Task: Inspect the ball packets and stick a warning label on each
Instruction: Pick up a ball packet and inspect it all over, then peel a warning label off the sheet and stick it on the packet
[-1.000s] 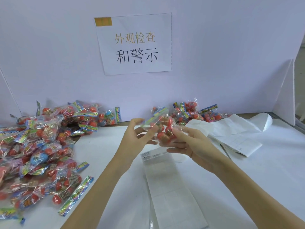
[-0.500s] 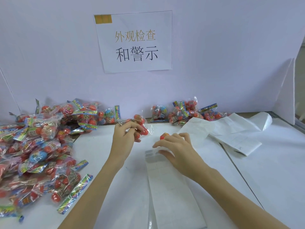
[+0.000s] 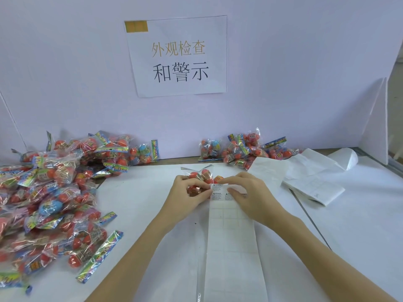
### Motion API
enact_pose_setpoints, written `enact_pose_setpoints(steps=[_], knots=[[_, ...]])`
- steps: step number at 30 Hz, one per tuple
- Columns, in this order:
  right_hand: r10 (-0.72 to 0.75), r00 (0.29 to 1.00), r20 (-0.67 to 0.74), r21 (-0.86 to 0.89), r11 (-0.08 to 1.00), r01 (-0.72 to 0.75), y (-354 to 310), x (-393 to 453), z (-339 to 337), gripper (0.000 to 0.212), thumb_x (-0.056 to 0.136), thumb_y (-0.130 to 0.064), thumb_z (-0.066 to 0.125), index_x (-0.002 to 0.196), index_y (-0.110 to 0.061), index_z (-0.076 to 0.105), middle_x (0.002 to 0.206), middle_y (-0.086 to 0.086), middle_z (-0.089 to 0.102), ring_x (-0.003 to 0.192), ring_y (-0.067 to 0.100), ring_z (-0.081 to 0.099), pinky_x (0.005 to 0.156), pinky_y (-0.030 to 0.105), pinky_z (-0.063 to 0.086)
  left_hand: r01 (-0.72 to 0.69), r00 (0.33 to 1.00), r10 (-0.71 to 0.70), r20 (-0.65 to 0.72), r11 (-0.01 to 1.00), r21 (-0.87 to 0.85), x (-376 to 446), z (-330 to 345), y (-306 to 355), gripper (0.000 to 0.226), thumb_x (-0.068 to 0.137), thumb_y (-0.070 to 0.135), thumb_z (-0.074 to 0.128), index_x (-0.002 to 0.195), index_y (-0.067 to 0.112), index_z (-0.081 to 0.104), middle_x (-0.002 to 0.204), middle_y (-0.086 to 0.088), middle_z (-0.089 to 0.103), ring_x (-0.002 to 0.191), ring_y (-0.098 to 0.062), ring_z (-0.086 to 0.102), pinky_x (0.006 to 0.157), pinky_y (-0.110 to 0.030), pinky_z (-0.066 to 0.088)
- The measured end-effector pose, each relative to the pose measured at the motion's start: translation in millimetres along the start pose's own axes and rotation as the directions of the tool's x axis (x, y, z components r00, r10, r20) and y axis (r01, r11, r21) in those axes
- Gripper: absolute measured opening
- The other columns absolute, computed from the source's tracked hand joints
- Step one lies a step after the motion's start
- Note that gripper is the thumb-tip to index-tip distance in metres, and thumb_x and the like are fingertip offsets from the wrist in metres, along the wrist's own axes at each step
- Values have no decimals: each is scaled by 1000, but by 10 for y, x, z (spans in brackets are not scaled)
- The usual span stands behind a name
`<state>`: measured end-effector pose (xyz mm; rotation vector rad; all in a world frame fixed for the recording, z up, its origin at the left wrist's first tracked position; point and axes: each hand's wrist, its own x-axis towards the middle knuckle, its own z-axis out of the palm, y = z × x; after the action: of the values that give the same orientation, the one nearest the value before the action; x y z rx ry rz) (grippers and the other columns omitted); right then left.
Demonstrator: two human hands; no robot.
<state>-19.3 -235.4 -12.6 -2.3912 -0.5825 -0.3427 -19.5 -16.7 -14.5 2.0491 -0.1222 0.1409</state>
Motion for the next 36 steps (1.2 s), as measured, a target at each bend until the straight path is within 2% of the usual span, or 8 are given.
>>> enact_pose_setpoints(steps=[4, 11, 16, 21, 27, 30, 33, 36], knots=[[-140, 987, -79, -136, 982, 129, -8, 2, 43, 29, 92, -8, 77, 118, -21, 79, 111, 5, 63, 105, 25, 57, 93, 36, 47, -14, 1000, 13, -14, 1000, -11, 1, 17, -15, 12, 85, 33, 84, 96, 36, 80, 121, 5, 53, 110, 2, 56, 82, 1, 41], [-118, 991, -56, -136, 985, 109, -11, 15, 162, 30, 99, -13, 70, 128, -9, 72, 107, 7, 60, 98, 25, 58, 86, 28, 44, -53, 998, 53, -36, 999, 7, 22, 53, -27, 14, 89, 22, 82, 92, 35, 78, 121, 2, 54, 122, -11, 54, 93, -8, 40], [-106, 992, -65, -42, 994, 103, -22, -17, 136, 19, 96, -11, 73, 113, -16, 79, 103, -1, 59, 84, 11, 57, 84, 32, 52, -64, 998, 64, 5, 997, 40, 5, 47, -34, 20, 84, 22, 87, 102, 28, 81, 123, -1, 50, 118, -13, 57, 89, 0, 40], [-130, 981, -147, 38, 990, 137, -81, -26, 99, 13, 92, -7, 78, 101, -14, 83, 97, 2, 68, 79, 19, 66, 79, 41, 57, -104, 994, 106, -25, 993, 58, -4, 85, -22, 17, 83, 26, 88, 95, 34, 79, 117, 4, 50, 110, -6, 54, 82, 4, 38], [-173, 975, -137, 105, 977, 188, -119, -20, 35, 12, 93, -3, 75, 101, -11, 80, 97, -1, 74, 87, 12, 71, 84, 31, 58, -68, 993, 74, -87, 996, 62, 18, 97, -43, 13, 86, 24, 85, 92, 33, 79, 115, -1, 54, 110, -17, 60, 78, 2, 40], [-58, 974, -220, 231, 967, 109, -116, 1, 19, 15, 97, 0, 67, 101, -14, 73, 91, -9, 74, 84, 7, 73, 83, 25, 59, -40, 997, 43, -61, 998, 52, 39, 33, -31, 12, 85, 26, 86, 94, 31, 80, 120, -3, 54, 109, -17, 60, 79, 2, 40], [84, 962, -260, 370, 929, 19, -113, 28, -21, 19, 98, 0, 64, 100, -18, 71, 86, -13, 72, 77, 10, 73, 75, 26, 60, -97, 987, 94, -134, 995, -15, 62, -88, 8, 17, 89, 11, 80, 98, 25, 81, 122, -4, 53, 99, -15, 61, 87, -8, 47], [146, 956, -254, 478, 878, -7, -133, 45, -86, 22, 99, -1, 63, 99, -21, 72, 82, -6, 72, 74, 10, 71, 71, 24, 58, -192, 953, 155, -260, 974, -123, 54, -172, 61, 27, 93, 1, 72, 102, 25, 81, 113, 8, 60, 99, -20, 63, 94, -33, 57]])
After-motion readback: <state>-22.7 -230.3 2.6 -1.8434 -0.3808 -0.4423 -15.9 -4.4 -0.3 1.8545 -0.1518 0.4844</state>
